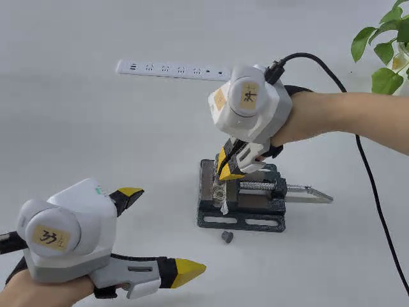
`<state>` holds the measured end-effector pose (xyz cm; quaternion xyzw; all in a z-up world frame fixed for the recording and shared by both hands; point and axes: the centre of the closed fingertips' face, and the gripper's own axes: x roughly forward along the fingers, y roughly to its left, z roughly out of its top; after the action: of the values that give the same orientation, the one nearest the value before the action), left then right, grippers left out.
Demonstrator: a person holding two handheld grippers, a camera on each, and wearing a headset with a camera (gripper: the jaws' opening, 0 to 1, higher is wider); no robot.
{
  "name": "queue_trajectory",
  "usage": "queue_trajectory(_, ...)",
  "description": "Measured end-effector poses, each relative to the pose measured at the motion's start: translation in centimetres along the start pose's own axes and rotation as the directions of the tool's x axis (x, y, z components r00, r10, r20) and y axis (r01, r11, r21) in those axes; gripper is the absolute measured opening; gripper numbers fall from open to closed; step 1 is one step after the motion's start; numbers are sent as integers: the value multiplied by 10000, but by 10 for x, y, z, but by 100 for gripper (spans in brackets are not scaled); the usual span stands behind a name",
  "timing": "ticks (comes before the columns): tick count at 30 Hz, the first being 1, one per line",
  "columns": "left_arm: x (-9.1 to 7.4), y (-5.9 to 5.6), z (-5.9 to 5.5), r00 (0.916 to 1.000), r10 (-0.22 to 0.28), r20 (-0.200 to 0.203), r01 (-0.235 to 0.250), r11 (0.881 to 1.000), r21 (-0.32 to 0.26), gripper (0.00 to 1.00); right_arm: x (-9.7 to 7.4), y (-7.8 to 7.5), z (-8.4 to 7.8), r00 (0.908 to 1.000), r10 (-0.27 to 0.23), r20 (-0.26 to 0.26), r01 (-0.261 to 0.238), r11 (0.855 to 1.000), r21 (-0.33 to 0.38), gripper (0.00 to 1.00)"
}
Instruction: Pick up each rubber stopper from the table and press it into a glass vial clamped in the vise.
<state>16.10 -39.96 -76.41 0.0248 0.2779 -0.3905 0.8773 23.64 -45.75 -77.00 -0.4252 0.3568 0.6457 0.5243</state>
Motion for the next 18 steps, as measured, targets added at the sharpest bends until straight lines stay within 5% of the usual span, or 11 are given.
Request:
queue_trajectory(7, -1, 1, 0, 10000, 9, -12, -9, 10000, 1, 96, -8, 11, 0, 9966, -85, 816, 36, 9982, 596, 17)
queue_trajectory(18, -2, 3, 1, 10000, 29, -13, -29, 10000, 55, 96, -14, 25, -5, 9799, -1016, 1719, 734, 9839, 1628, 46)
